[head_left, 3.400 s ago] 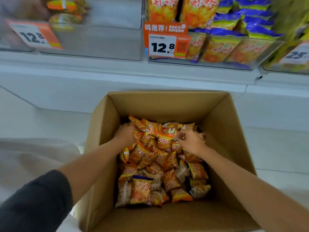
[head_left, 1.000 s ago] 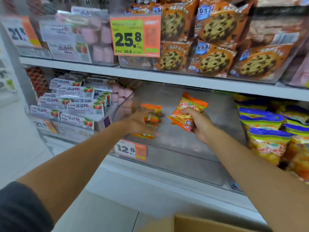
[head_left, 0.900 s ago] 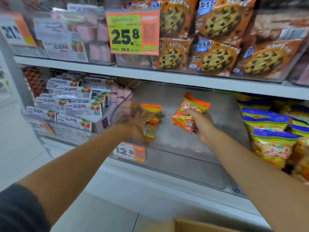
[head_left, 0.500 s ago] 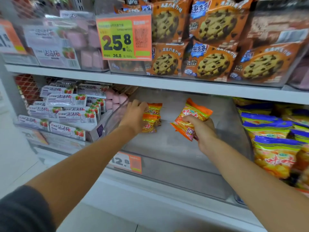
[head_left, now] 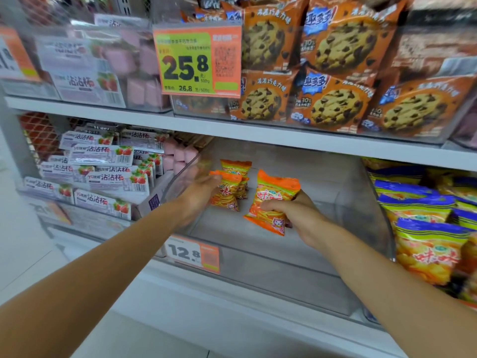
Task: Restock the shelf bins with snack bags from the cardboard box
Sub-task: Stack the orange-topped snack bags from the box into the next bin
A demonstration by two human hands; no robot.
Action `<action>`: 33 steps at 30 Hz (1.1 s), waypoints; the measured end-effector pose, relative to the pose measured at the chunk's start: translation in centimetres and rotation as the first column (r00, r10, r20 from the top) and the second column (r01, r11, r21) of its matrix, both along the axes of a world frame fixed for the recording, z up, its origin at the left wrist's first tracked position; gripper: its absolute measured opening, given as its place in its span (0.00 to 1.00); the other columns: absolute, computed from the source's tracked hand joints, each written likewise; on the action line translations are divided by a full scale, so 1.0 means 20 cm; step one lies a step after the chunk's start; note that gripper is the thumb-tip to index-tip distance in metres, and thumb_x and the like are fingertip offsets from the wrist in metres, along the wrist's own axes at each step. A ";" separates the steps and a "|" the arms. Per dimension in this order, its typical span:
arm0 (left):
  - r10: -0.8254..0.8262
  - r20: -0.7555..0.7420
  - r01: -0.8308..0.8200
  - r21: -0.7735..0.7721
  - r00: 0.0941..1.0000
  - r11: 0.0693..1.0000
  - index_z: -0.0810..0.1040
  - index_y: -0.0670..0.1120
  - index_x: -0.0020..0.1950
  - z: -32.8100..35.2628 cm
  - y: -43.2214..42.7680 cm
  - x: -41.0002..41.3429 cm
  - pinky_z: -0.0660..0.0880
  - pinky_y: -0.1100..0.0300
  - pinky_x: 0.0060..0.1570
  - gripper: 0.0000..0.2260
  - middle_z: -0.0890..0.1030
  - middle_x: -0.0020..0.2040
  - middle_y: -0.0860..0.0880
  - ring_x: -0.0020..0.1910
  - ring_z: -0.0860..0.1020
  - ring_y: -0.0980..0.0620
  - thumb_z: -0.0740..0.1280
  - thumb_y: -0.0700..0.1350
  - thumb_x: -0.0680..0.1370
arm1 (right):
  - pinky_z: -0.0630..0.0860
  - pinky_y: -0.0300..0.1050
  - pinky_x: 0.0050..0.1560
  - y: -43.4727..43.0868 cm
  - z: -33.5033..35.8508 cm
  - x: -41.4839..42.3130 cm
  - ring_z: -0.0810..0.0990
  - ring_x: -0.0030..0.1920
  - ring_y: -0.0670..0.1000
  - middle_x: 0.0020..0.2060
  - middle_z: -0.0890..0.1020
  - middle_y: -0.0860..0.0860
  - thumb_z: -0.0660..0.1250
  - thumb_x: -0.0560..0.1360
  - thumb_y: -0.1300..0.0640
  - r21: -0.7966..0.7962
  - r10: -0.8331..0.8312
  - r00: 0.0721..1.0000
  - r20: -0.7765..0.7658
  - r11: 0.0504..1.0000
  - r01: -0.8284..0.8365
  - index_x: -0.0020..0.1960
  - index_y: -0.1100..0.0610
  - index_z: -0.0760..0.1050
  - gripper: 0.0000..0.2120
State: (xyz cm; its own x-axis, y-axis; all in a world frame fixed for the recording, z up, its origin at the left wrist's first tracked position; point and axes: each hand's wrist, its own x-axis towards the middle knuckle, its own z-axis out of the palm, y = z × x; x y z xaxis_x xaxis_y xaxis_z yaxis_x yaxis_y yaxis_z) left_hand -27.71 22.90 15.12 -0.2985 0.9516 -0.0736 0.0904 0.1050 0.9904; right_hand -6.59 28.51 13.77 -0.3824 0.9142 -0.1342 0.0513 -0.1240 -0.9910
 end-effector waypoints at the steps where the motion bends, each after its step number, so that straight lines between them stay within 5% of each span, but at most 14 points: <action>1: -0.007 0.041 0.006 0.018 0.999 1.000 0.63 0.46 0.76 0.00 -0.01 0.00 0.64 0.60 0.68 0.19 0.70 0.68 0.52 0.67 0.70 0.53 0.55 0.47 0.85 | 0.80 0.46 0.45 -0.01 0.01 -0.03 0.85 0.47 0.52 0.49 0.86 0.52 0.79 0.63 0.63 -0.007 0.061 0.998 0.018 0.998 -0.061 0.58 0.55 0.77 0.25; 4: -0.027 0.088 0.026 0.007 0.996 1.000 0.63 0.46 0.76 0.02 -0.02 0.02 0.66 0.61 0.61 0.21 0.70 0.71 0.51 0.67 0.71 0.51 0.50 0.53 0.85 | 0.80 0.51 0.54 -0.01 0.01 -0.15 0.85 0.50 0.53 0.49 0.86 0.52 0.79 0.64 0.65 -0.060 0.226 0.972 0.071 0.973 -0.222 0.58 0.56 0.78 0.24; 8: 0.025 0.089 -0.025 -0.001 0.996 1.000 0.65 0.46 0.73 0.04 -0.05 -0.01 0.75 0.67 0.44 0.22 0.75 0.66 0.51 0.55 0.77 0.55 0.50 0.57 0.84 | 0.77 0.56 0.61 0.01 -0.03 -0.28 0.84 0.53 0.54 0.50 0.86 0.52 0.79 0.63 0.66 -0.080 0.319 0.940 0.121 0.947 -0.311 0.58 0.55 0.78 0.25; 11: 0.000 -0.119 0.002 0.015 0.993 1.000 0.67 0.51 0.71 0.05 -0.11 -0.07 0.71 0.52 0.65 0.22 0.75 0.66 0.51 0.65 0.74 0.52 0.54 0.60 0.82 | 0.76 0.58 0.62 0.04 -0.05 -0.29 0.83 0.54 0.55 0.51 0.85 0.52 0.80 0.62 0.66 -0.075 0.309 0.944 0.113 0.950 -0.302 0.58 0.55 0.79 0.26; 13: 0.017 -0.137 -0.007 0.075 0.990 0.997 0.72 0.49 0.66 0.08 -0.18 -0.06 0.70 0.48 0.65 0.14 0.79 0.59 0.48 0.60 0.76 0.50 0.55 0.52 0.84 | 0.75 0.57 0.63 0.05 -0.04 -0.29 0.83 0.54 0.54 0.51 0.85 0.51 0.79 0.63 0.65 -0.079 0.336 0.934 0.119 0.941 -0.329 0.58 0.54 0.79 0.25; 19: 0.084 -0.422 0.006 0.208 0.903 0.978 0.74 0.41 0.65 0.11 -0.30 -0.02 0.71 0.68 0.47 0.12 0.80 0.50 0.51 0.49 0.77 0.55 0.59 0.43 0.83 | 0.76 0.54 0.61 0.00 0.00 -0.36 0.83 0.55 0.54 0.52 0.85 0.52 0.78 0.65 0.67 -0.030 0.331 0.941 0.062 0.943 -0.330 0.60 0.56 0.77 0.25; 22: 0.235 -0.405 -0.109 0.310 0.884 0.945 0.78 0.48 0.58 0.14 -0.38 -0.01 0.75 0.71 0.42 0.07 0.81 0.48 0.57 0.44 0.79 0.65 0.65 0.41 0.81 | 0.77 0.53 0.59 0.01 -0.02 -0.41 0.82 0.56 0.55 0.54 0.84 0.53 0.79 0.64 0.67 0.014 0.290 0.954 0.078 0.956 -0.292 0.62 0.56 0.74 0.29; 25: 0.459 -0.489 -0.223 0.466 0.742 0.856 0.77 0.59 0.48 0.15 -0.43 -0.06 0.72 0.73 0.41 0.07 0.79 0.42 0.66 0.44 0.76 0.69 0.69 0.45 0.79 | 0.75 0.53 0.63 0.00 -0.05 -0.45 0.79 0.59 0.52 0.59 0.79 0.52 0.82 0.60 0.65 0.111 0.202 0.963 0.181 0.968 -0.224 0.65 0.53 0.64 0.41; 28: 0.431 -0.521 -0.234 0.402 0.736 0.885 0.78 0.54 0.58 0.08 -0.44 -0.10 0.71 0.70 0.47 0.09 0.79 0.50 0.61 0.51 0.77 0.64 0.68 0.45 0.79 | 0.71 0.53 0.67 -0.02 -0.10 -0.50 0.74 0.65 0.53 0.67 0.72 0.51 0.82 0.59 0.64 0.134 0.225 0.945 0.238 0.956 -0.261 0.78 0.49 0.39 0.64; 30: 0.412 -0.581 -0.241 0.350 0.702 0.905 0.74 0.48 0.68 0.02 -0.43 -0.10 0.72 0.63 0.56 0.16 0.79 0.60 0.53 0.59 0.77 0.54 0.66 0.45 0.80 | 0.73 0.51 0.64 -0.02 -0.11 -0.51 0.73 0.66 0.53 0.68 0.71 0.49 0.80 0.62 0.65 0.115 0.239 0.938 0.251 0.955 -0.274 0.77 0.48 0.29 0.67; 33: 0.446 -0.614 -0.258 0.373 0.651 0.891 0.71 0.46 0.71 -0.01 -0.41 -0.09 0.71 0.57 0.62 0.19 0.77 0.65 0.50 0.63 0.75 0.51 0.66 0.45 0.80 | 0.76 0.48 0.48 -0.01 -0.10 -0.52 0.79 0.55 0.56 0.58 0.76 0.52 0.72 0.62 0.65 0.071 0.156 0.970 0.186 0.983 -0.172 0.77 0.46 0.40 0.56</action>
